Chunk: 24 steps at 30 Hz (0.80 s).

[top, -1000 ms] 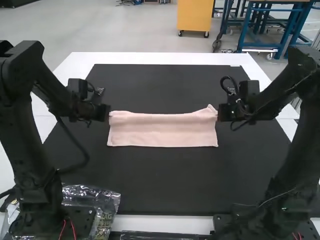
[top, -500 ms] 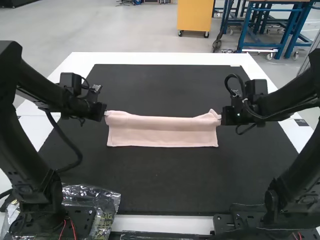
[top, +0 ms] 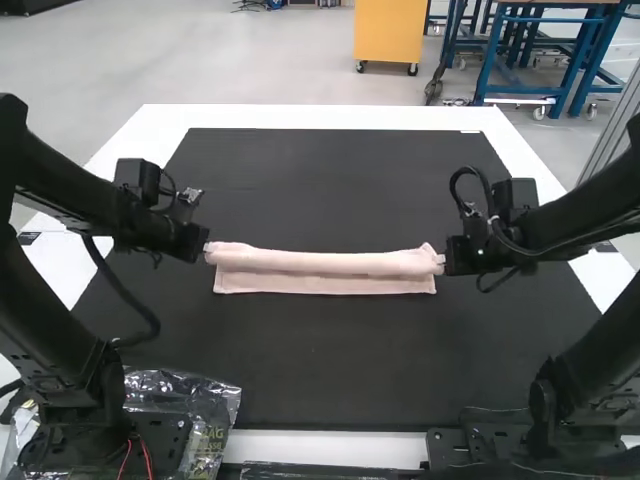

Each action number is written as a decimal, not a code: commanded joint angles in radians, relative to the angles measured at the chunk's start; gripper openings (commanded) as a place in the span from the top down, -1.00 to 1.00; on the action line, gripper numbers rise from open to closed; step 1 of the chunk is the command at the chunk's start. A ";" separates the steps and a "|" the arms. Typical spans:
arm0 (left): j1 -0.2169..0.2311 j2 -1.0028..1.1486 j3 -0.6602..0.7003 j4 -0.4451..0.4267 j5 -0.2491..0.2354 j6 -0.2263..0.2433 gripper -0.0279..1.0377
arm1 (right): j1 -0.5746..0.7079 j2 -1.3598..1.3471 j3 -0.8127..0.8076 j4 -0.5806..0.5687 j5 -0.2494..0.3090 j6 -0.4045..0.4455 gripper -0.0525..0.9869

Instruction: Fold the towel.

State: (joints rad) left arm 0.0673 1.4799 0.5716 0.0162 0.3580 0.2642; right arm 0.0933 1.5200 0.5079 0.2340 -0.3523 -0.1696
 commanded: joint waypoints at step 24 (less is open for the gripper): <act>0.187 -0.038 -0.044 0.225 0.029 -0.079 -0.88 | 0.036 0.028 0.047 -0.035 0.007 0.015 -0.84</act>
State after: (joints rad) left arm 0.2447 1.4715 0.5030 0.2371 0.3473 0.2214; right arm 0.0937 1.5738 0.5346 0.1978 -0.3267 -0.1822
